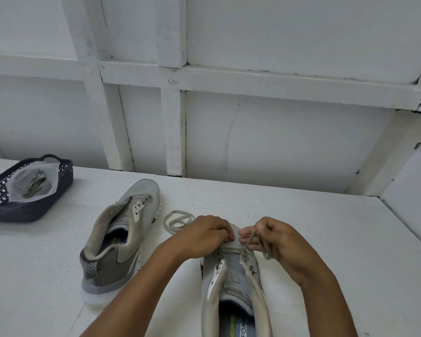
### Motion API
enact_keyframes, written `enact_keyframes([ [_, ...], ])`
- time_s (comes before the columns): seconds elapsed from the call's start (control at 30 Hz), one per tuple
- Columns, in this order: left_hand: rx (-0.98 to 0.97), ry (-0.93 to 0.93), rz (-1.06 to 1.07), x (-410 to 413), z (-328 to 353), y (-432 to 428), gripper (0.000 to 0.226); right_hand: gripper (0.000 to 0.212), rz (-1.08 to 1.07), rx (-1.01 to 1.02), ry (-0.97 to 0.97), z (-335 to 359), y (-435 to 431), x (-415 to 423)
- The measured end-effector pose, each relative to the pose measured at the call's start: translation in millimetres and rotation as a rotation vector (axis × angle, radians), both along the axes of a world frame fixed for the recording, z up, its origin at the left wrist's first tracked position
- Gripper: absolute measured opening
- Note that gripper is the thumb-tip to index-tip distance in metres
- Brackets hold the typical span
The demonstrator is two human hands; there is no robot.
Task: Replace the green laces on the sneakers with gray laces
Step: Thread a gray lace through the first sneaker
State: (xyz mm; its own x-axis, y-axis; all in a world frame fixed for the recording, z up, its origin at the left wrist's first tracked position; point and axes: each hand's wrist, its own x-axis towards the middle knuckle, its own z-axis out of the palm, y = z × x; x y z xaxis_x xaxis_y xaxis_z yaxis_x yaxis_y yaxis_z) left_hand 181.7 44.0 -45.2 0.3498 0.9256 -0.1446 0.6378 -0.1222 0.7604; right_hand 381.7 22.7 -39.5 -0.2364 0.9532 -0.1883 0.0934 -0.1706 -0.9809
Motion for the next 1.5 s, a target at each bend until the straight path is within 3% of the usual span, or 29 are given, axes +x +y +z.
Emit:
enact_keyframes([
  [0.07,0.0,0.008,0.002,0.0,0.2,0.1,0.028,0.027,-0.063,-0.068,0.21,-0.5,3.3,-3.2],
  [0.17,-0.022,-0.025,0.007,-0.5,-1.4,0.9,0.028,0.027,-0.14,-0.115,0.265,-6.0,8.7,-7.2],
  [0.37,-0.076,-0.202,0.042,-8.8,-2.0,4.8,0.026,0.022,-0.049,-0.043,0.123,-5.9,14.2,-16.4],
  [0.47,0.004,-0.294,0.172,-20.7,0.2,11.5,0.025,0.024,0.009,0.015,0.08,-1.6,17.1,-15.7],
  [0.57,0.095,-0.196,0.299,-33.3,0.0,21.2,0.028,0.023,-0.002,0.029,0.123,-1.3,23.6,-13.4],
  [0.7,0.202,0.152,0.289,-41.4,-1.2,29.2,0.026,0.04,-0.002,0.074,0.071,0.6,31.3,-15.0],
  [0.87,0.16,0.39,0.277,-43.2,-6.6,34.9,0.026,0.039,-0.018,0.236,-0.346,0.6,39.2,-14.1],
  [0.97,0.133,0.482,0.276,-42.5,-12.8,36.3,0.017,0.042,-0.025,0.305,-0.359,-3.6,41.9,-12.0],
  [1.1,0.12,0.52,0.244,-41.4,-21.3,37.0,0.013,0.049,-0.054,0.335,-0.171,-10.3,45.6,-12.5],
  [1.23,0.098,0.502,0.205,-41.1,-21.9,38.1,0.013,0.052,-0.061,0.39,-0.111,-14.9,47.3,-14.2],
  [1.37,0.115,0.455,0.206,-39.6,-19.1,38.4,0.007,0.04,-0.099,0.397,-0.066,-11.7,51.8,-16.5],
  [1.5,0.257,0.351,0.271,-33.5,-4.3,37.6,0.014,0.028,-0.181,0.405,-0.057,-7.7,56.1,-18.0],
])
